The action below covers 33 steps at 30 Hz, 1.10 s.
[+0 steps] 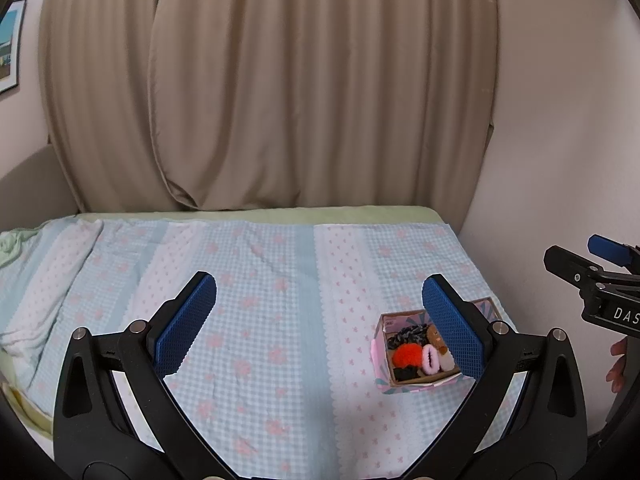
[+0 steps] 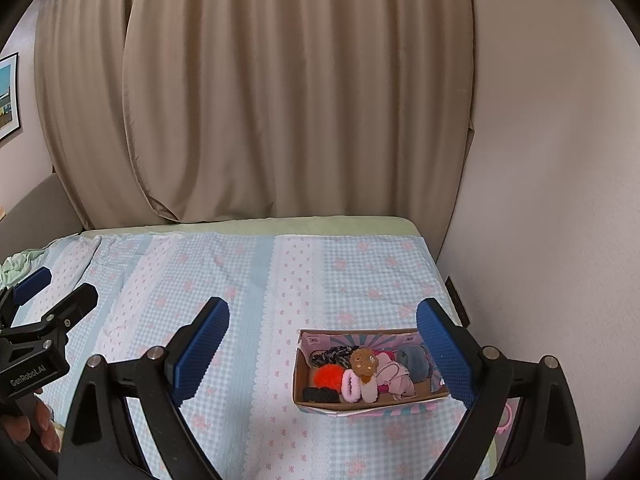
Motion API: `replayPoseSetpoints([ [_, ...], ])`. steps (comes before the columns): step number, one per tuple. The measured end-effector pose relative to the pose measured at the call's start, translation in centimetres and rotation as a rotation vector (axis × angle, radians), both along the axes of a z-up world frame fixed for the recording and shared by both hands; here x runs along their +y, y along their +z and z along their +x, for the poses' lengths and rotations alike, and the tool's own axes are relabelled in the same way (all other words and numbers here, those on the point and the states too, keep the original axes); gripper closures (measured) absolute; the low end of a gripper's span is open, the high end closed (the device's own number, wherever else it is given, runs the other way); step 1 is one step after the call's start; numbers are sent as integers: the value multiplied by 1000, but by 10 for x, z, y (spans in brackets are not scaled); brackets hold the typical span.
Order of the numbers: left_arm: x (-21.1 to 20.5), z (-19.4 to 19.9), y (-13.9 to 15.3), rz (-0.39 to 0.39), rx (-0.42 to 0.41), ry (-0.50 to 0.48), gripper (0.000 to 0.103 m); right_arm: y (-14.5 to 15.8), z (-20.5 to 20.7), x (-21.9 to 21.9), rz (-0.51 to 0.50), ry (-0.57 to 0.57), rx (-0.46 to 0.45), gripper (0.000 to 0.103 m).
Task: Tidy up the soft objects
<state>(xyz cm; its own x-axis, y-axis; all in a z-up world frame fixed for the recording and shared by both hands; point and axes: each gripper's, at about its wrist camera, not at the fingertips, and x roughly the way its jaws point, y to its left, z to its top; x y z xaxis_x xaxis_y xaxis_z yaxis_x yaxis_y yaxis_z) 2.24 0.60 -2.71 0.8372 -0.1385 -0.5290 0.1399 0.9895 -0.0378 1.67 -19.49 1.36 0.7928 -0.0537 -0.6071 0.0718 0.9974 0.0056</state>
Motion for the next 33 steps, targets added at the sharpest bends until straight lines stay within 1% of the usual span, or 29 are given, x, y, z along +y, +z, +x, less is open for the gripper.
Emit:
replayPoseSetpoints([
  [33,2,-5,-1,2,-13,8,0,0,-1,-1,3,3,-5,10],
])
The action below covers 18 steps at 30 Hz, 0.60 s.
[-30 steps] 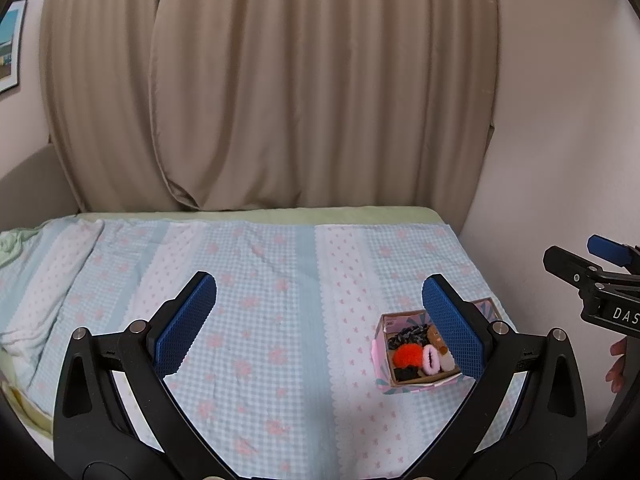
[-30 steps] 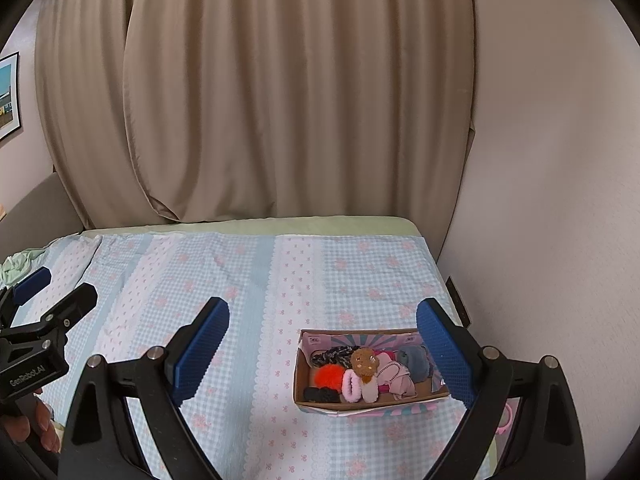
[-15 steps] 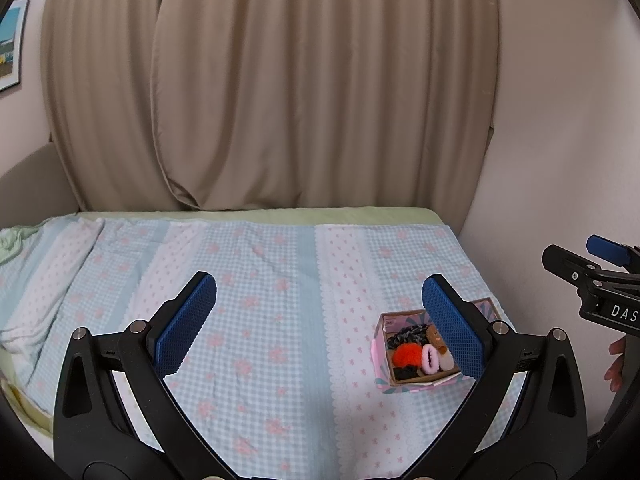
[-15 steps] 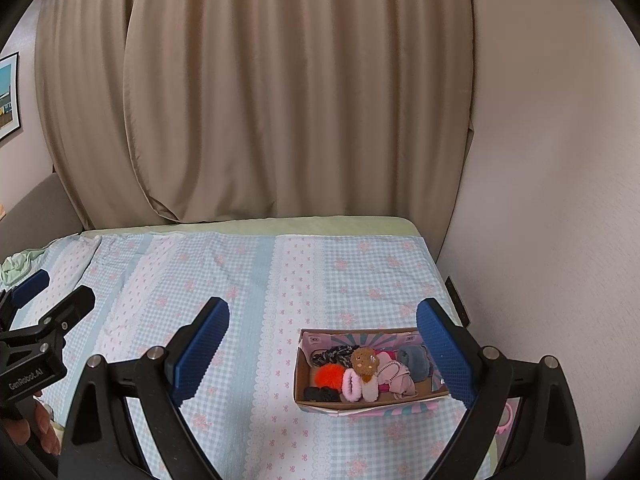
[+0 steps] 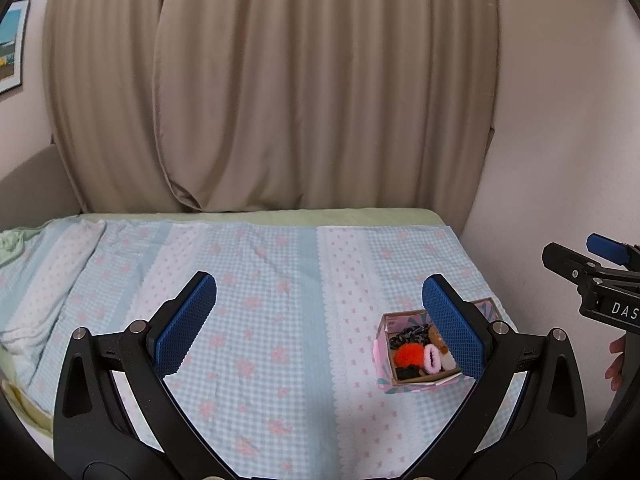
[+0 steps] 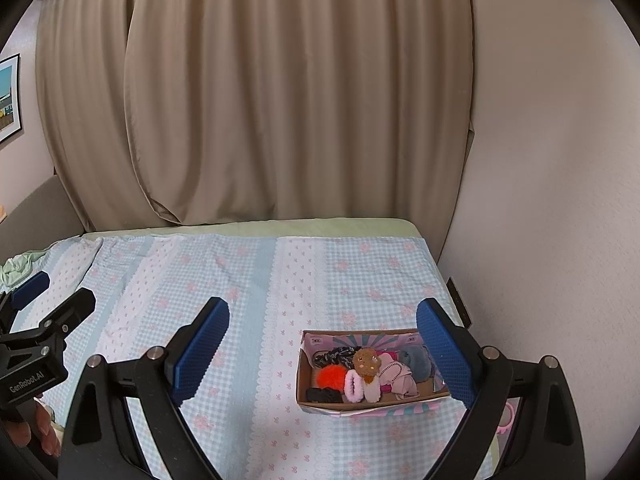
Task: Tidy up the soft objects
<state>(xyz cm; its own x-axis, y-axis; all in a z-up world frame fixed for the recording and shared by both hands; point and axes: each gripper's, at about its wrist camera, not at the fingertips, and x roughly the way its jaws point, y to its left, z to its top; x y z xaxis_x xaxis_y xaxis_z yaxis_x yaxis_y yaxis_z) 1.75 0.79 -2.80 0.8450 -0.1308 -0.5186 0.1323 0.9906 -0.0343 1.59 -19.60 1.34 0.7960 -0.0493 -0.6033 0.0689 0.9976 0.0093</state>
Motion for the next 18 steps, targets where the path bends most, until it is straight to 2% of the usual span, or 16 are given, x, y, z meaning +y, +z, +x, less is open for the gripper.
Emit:
replayPoseSetpoints([
  [18,0,1,-3,-17,-1,2,0,-1,3,1,-5,2,-2,10],
])
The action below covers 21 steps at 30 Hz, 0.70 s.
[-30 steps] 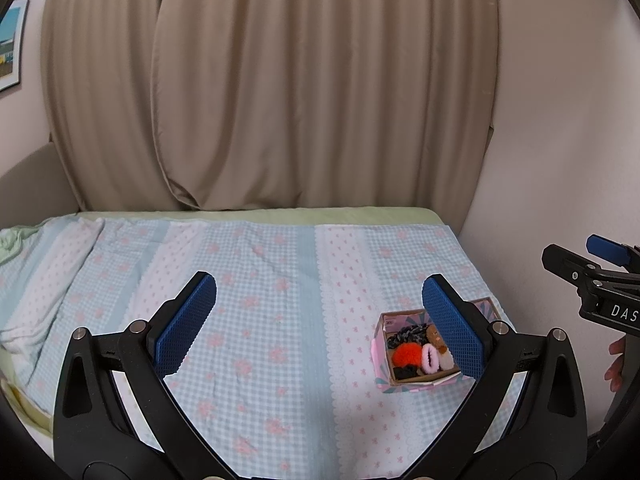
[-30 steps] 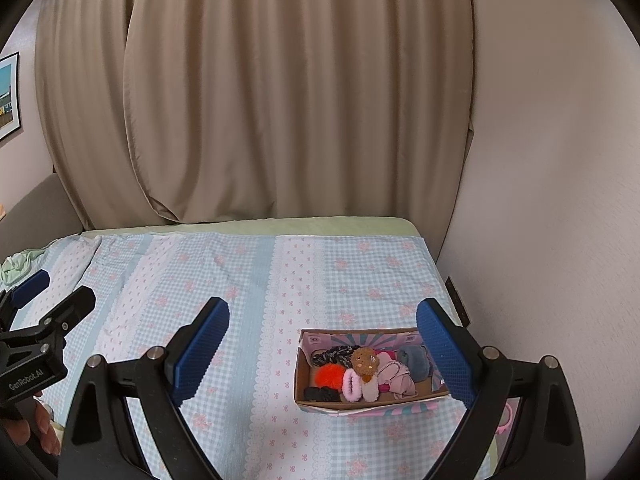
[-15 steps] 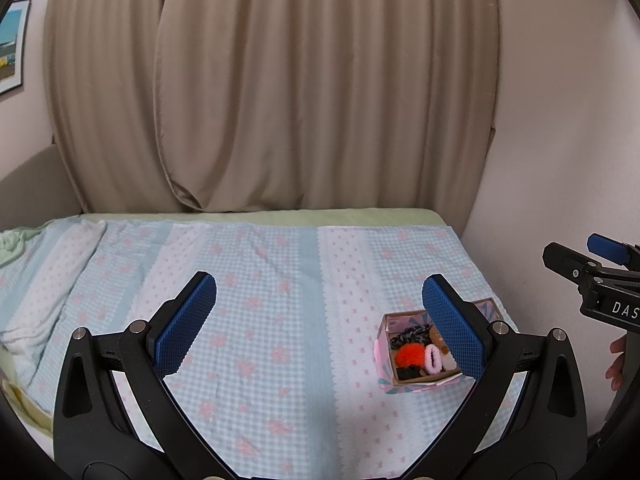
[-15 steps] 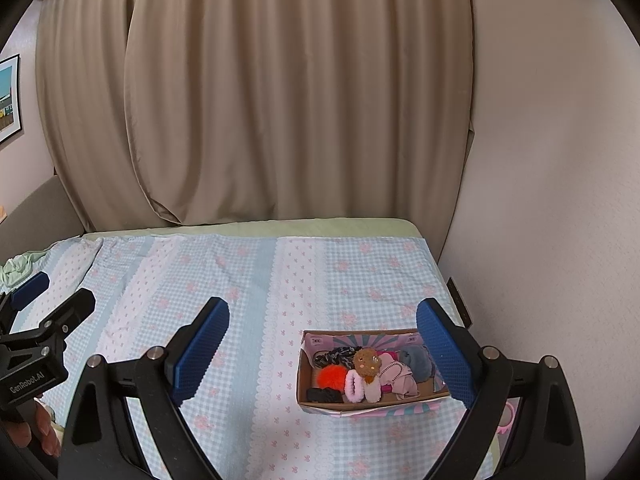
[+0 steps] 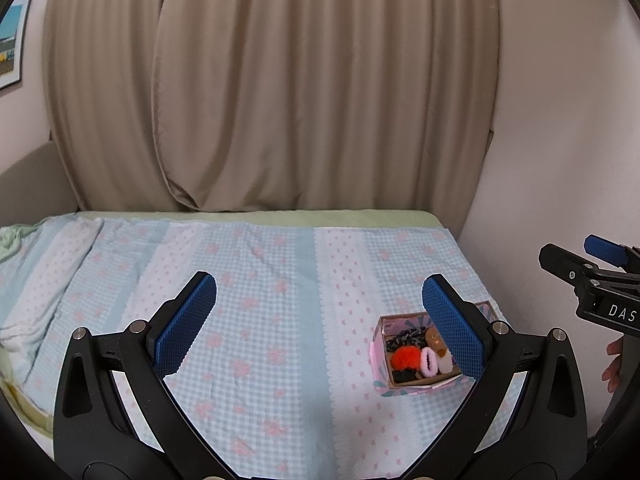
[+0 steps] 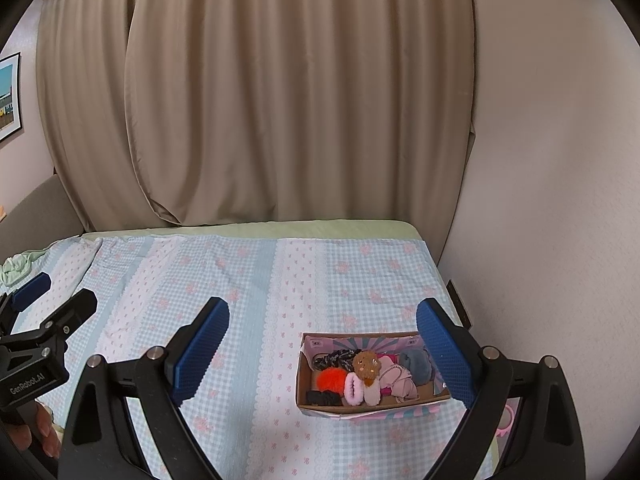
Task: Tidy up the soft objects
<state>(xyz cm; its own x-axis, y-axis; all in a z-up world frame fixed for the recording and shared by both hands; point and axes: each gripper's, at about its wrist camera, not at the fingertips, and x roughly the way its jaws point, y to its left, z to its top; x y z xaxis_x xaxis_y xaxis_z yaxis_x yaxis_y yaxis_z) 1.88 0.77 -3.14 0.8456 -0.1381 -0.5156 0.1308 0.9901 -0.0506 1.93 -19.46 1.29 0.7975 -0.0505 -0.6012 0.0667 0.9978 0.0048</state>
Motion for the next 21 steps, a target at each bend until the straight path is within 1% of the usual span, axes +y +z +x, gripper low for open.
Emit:
replayPoseSetpoints([
  [6,0,3,0,-8,7,2,0,-1,6,2,-5,3,2,10],
  [11,-1,6,3,23,-3,27,0,-2,11,5,-6,2,10,10],
  [17,0,16,-4,12,19,25,0,-8,16,6,1,2,19,10],
  [21,2,23,-7,21,26,27,0,-13,22,5,6,-1,28,10],
])
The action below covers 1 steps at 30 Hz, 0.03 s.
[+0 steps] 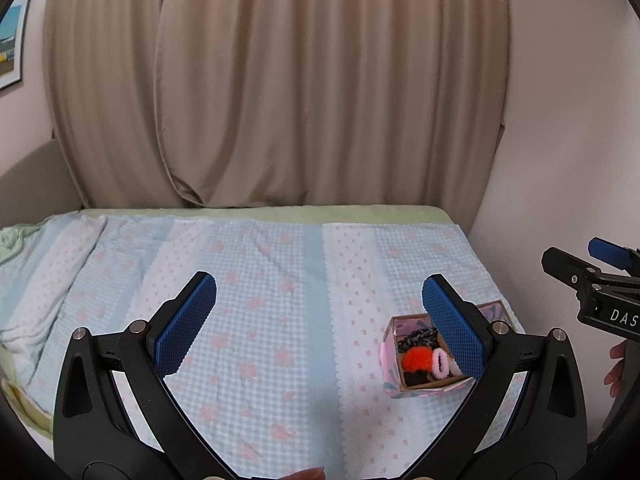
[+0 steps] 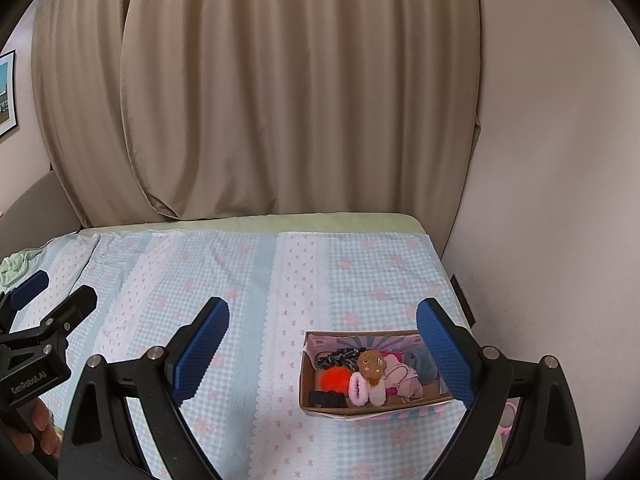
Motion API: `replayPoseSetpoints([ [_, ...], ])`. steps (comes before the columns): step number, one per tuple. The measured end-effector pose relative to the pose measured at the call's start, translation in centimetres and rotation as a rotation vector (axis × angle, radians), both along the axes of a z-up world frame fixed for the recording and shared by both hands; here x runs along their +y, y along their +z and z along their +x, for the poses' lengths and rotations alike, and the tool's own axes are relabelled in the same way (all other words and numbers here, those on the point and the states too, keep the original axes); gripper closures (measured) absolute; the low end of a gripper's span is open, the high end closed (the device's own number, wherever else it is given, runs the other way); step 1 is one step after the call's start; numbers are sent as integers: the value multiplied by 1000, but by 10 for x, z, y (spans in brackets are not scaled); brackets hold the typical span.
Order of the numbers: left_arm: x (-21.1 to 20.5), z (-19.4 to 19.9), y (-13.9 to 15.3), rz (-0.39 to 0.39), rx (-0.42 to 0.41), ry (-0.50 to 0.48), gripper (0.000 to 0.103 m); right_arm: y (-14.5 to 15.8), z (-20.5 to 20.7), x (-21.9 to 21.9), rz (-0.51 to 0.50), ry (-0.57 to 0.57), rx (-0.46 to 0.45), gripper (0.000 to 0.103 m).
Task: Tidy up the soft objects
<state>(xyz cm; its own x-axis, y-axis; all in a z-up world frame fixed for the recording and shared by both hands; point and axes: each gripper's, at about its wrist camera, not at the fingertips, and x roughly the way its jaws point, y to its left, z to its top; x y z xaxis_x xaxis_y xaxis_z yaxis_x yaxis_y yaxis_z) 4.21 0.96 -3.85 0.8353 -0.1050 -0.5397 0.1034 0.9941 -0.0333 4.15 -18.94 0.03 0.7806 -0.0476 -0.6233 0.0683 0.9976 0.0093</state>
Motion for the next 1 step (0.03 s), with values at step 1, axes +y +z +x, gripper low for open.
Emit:
replayPoseSetpoints([
  [1,0,3,-2,2,11,-1,0,-2,3,0,2,-2,6,10],
])
